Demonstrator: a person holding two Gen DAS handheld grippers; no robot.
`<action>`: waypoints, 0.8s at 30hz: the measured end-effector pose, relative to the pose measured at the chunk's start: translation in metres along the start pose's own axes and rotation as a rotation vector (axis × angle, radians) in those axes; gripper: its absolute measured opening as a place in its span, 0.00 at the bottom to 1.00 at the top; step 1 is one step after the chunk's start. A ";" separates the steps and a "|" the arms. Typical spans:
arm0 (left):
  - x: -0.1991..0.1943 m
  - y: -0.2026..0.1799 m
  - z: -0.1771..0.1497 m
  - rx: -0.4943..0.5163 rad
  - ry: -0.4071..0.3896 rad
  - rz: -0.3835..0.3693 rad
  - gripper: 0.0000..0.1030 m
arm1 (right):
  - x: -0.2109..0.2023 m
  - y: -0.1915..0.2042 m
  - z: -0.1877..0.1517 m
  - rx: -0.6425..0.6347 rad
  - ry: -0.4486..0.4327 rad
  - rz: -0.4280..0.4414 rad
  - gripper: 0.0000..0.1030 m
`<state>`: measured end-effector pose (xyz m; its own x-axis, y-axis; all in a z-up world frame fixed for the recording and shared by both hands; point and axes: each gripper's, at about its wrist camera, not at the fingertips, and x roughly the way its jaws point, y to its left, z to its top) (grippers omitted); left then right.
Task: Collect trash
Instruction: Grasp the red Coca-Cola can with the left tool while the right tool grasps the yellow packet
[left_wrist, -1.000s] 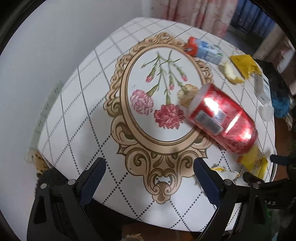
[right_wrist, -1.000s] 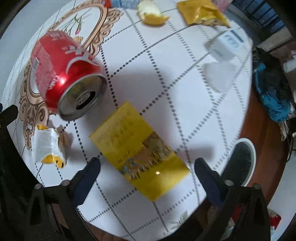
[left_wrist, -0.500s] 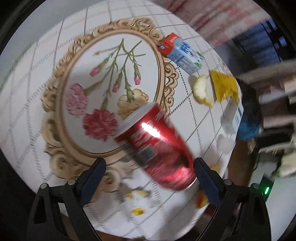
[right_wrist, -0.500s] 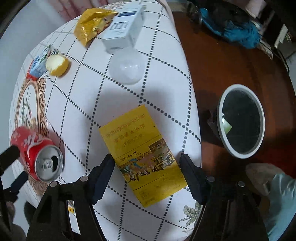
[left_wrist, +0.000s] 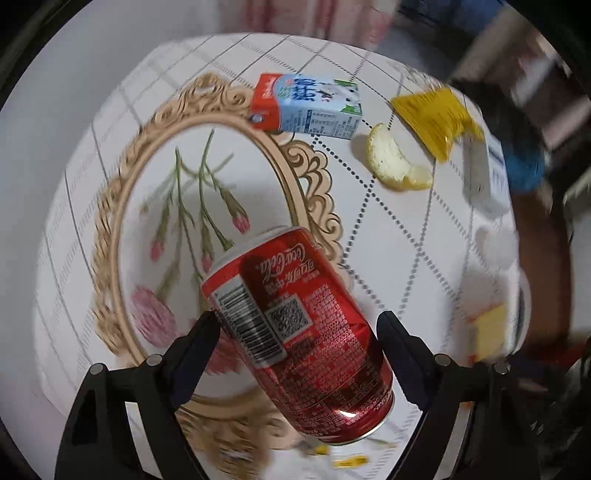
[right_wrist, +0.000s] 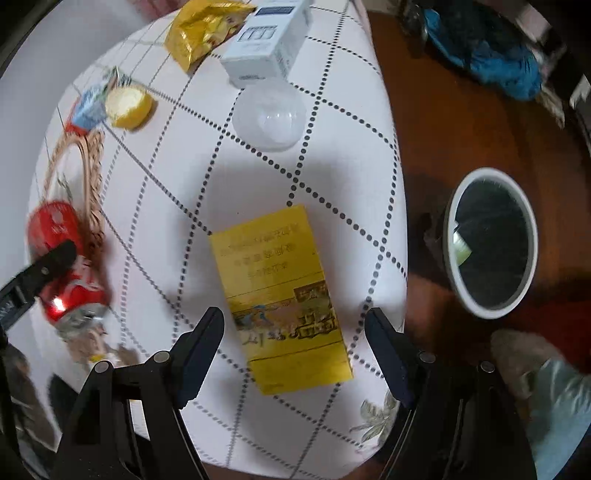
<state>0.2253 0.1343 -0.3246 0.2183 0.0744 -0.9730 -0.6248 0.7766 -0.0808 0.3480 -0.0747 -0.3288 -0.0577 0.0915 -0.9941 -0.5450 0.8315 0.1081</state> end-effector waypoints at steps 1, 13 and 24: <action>0.001 -0.001 0.002 0.014 0.000 0.002 0.83 | 0.001 0.005 0.002 -0.017 -0.011 -0.014 0.80; 0.010 0.011 -0.018 0.042 -0.020 0.012 0.63 | -0.010 0.034 -0.035 -0.039 -0.063 -0.038 0.59; 0.031 -0.008 -0.043 0.124 -0.032 0.049 0.61 | -0.006 0.041 -0.062 -0.038 -0.078 -0.062 0.66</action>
<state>0.2046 0.1032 -0.3634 0.2154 0.1325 -0.9675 -0.5381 0.8429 -0.0044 0.2746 -0.0753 -0.3188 0.0414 0.0839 -0.9956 -0.5772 0.8153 0.0447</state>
